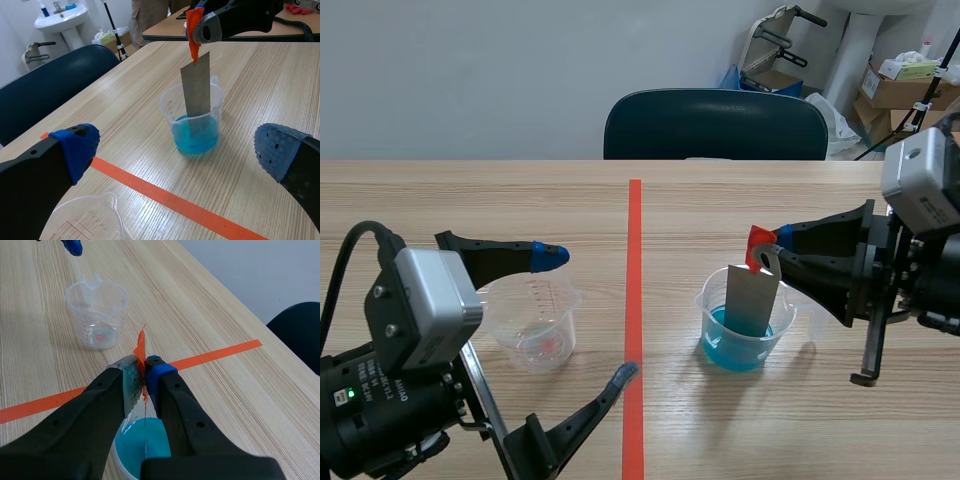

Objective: Do the redox reaction experiment

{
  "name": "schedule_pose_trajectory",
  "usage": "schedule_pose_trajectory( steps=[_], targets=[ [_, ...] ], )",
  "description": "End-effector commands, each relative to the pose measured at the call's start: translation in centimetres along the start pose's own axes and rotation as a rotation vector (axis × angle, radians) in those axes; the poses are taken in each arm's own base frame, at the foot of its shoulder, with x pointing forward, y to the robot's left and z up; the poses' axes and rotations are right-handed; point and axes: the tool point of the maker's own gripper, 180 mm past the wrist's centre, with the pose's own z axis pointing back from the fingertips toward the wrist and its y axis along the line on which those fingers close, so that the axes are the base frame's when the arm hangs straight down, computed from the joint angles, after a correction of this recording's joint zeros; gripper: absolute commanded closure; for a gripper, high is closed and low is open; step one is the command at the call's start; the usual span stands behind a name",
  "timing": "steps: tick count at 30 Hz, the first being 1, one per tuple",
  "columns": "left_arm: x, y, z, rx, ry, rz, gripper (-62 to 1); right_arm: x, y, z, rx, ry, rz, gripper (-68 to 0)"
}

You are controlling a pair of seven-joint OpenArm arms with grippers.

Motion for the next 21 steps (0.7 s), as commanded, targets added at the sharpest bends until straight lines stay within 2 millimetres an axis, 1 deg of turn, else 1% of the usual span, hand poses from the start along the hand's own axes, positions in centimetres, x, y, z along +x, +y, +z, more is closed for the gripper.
schedule_pose_trajectory(
  steps=[1, 14, 17, 21],
  targets=[
    [0.8, -0.2, -0.2, 0.004, -0.032, 0.017, -62.3, 0.6, -0.5, 0.1, 0.004, -0.008, 0.017, -0.6],
    [0.8, -0.2, -0.2, 0.004, -0.032, 0.017, -62.3, 0.7, -0.6, 0.1, 0.0, -0.012, 0.02, -0.6],
    [0.8, -0.2, -0.2, 0.004, -0.033, 0.017, -62.3, 1.2, -1.0, 0.2, -0.01, -0.026, 0.022, -0.6],
    [0.8, -0.2, -0.2, 0.004, -0.033, 0.017, -62.3, 1.8, -0.9, 0.1, 0.004, -0.03, 0.042, -0.6]
  ],
)
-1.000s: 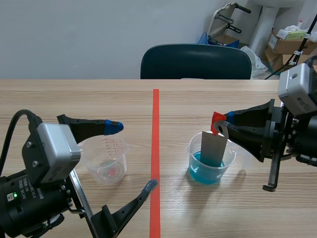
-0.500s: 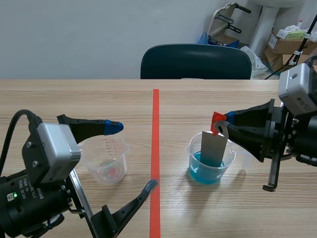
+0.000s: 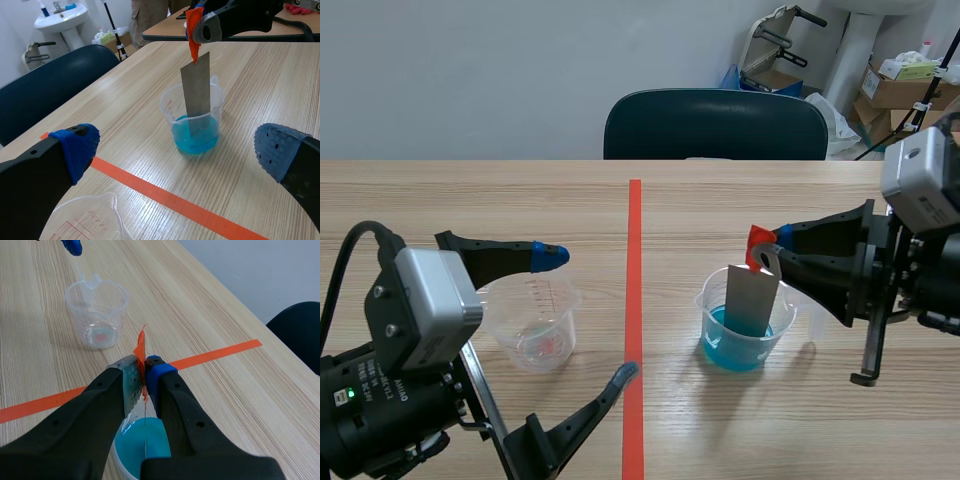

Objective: Do the redox reaction experiment

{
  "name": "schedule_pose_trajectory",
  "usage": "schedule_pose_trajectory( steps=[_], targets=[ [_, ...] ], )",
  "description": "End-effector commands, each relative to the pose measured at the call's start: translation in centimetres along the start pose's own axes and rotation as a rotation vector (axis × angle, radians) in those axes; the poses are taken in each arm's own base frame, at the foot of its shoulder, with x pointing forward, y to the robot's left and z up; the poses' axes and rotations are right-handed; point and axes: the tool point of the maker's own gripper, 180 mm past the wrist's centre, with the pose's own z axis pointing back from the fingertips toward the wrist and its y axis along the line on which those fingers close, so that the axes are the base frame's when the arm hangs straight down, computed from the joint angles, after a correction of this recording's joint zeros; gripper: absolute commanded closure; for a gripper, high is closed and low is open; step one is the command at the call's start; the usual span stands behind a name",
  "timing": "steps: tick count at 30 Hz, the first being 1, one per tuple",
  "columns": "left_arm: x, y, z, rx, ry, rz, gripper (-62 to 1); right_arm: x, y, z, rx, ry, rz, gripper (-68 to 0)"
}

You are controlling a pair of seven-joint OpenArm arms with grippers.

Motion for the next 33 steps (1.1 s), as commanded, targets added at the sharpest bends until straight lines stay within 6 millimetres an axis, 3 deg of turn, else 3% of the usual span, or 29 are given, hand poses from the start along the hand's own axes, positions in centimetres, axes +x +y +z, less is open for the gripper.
schedule_pose_trajectory(
  steps=[1, 26, 33],
  targets=[
    [0.8, -0.2, -0.2, 0.004, -0.033, 0.017, -62.3, 1.9, -0.9, 0.2, 0.004, -0.036, 0.04, -0.6],
    [0.8, -0.2, -0.2, 0.005, -0.033, 0.017, -62.3, 10.6, 0.1, 1.5, 0.14, -0.088, 0.059, -0.7],
    [0.8, -0.2, -0.2, 0.005, -0.032, 0.017, -62.3, 12.3, -0.6, 1.9, 0.141, -0.069, 0.086, -0.7]
  ],
)
